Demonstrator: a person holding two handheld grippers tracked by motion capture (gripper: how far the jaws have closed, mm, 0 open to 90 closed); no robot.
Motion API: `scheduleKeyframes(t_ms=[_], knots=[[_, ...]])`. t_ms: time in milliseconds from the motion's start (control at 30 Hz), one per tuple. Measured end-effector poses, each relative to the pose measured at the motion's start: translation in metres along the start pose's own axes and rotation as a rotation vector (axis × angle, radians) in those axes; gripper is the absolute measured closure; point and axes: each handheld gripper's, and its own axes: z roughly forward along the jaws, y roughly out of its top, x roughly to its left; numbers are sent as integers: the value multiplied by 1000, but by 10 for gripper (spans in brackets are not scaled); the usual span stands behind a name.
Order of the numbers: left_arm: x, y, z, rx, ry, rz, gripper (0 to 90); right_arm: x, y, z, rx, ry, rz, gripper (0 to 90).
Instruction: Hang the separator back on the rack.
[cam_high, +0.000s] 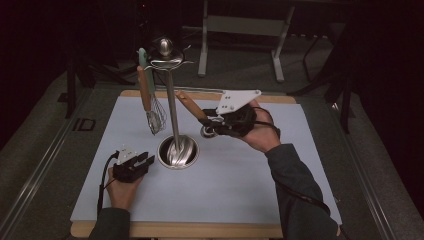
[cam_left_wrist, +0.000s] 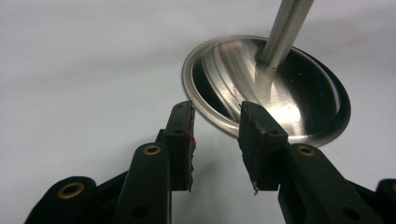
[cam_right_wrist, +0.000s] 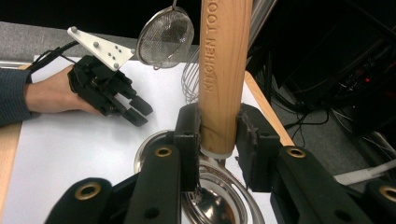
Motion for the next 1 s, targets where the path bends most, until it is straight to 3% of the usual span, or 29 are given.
scheduleKeyframes(t_ms=[1000], knots=[[0,0,0,0,2,0,659,1,15,-2,-49,24,-22,710]])
